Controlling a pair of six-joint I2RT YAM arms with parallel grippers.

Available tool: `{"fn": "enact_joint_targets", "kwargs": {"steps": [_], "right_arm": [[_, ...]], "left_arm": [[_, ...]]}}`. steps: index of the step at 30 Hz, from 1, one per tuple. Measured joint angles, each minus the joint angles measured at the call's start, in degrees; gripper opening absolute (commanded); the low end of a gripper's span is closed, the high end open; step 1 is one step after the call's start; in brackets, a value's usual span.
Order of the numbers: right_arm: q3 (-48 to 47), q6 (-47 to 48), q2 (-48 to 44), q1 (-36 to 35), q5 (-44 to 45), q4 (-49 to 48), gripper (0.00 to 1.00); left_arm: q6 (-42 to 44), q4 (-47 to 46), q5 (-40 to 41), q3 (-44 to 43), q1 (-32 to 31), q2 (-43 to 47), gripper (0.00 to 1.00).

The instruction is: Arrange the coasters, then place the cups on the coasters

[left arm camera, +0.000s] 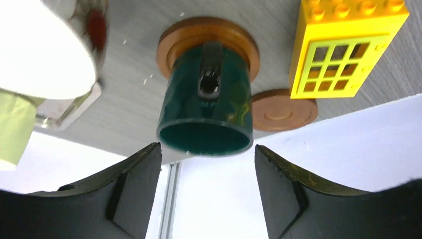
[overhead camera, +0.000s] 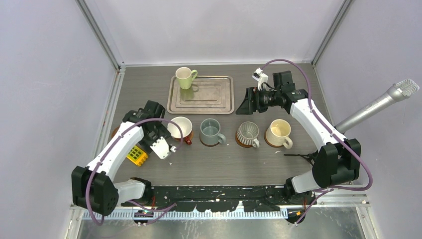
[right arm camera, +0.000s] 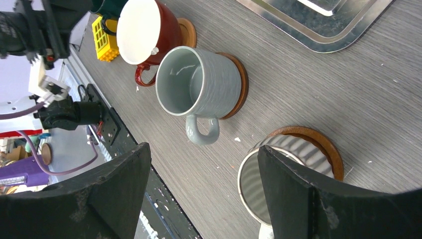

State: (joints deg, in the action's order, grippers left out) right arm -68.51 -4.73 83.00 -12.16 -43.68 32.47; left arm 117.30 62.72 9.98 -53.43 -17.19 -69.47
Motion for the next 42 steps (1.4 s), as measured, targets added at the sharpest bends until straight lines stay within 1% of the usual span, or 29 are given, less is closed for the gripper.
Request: {"fn": "enact_joint_targets", "kwargs": {"steps": [6,9,13,18,21,24,28,30,36,42], "right_arm": [[0.0,0.0,0.0,0.0,-0.4,0.0,0.83],[0.0,0.0,0.2,0.0,-0.6,0.0,0.83],[0.0,0.0,0.8,0.0,-0.6,0.0,0.83],[0.0,0.0,0.8,0.0,-0.6,0.0,0.83],[0.0,0.0,0.9,0.0,-0.6,0.0,0.83],[0.0,0.0,1.0,0.0,-0.6,0.0,0.83],[0.0,0.0,1.0,0.0,-0.5,0.0,0.83],[0.0,0.0,1.0,0.1,-0.6,0.0,0.83],[0.0,0.0,1.8,0.2,-0.5,0.0,0.83],[0.0,0.0,2.1,0.3,-0.6,0.0,0.83]], "left_arm": [[-1.6,5.6,-1.1,-9.1,0.0,0.7,0.75],[-5.6,7.5,-2.6,-18.5,-0.2,-3.8,0.76],[-13.2,7.1,-6.0,-34.3,-0.8,-14.9,0.77],[-23.7,4.1,-10.7,-49.8,-2.4,-29.0,0.79],[-30.7,2.4,-13.2,-60.6,-3.9,-38.3,0.79],[-37.3,0.5,-14.5,-70.4,-5.3,-46.7,0.8],[-43.9,-0.7,-14.7,-83.2,-7.0,-57.5,0.8],[-45.9,-2.4,-14.3,-86.8,-7.7,-61.6,0.81],[-47.3,-10.1,-10.9,-86.4,-9.0,-67.8,0.81],[-46.0,-14.4,-7.3,-90.1,-9.4,-73.9,0.81]]}}
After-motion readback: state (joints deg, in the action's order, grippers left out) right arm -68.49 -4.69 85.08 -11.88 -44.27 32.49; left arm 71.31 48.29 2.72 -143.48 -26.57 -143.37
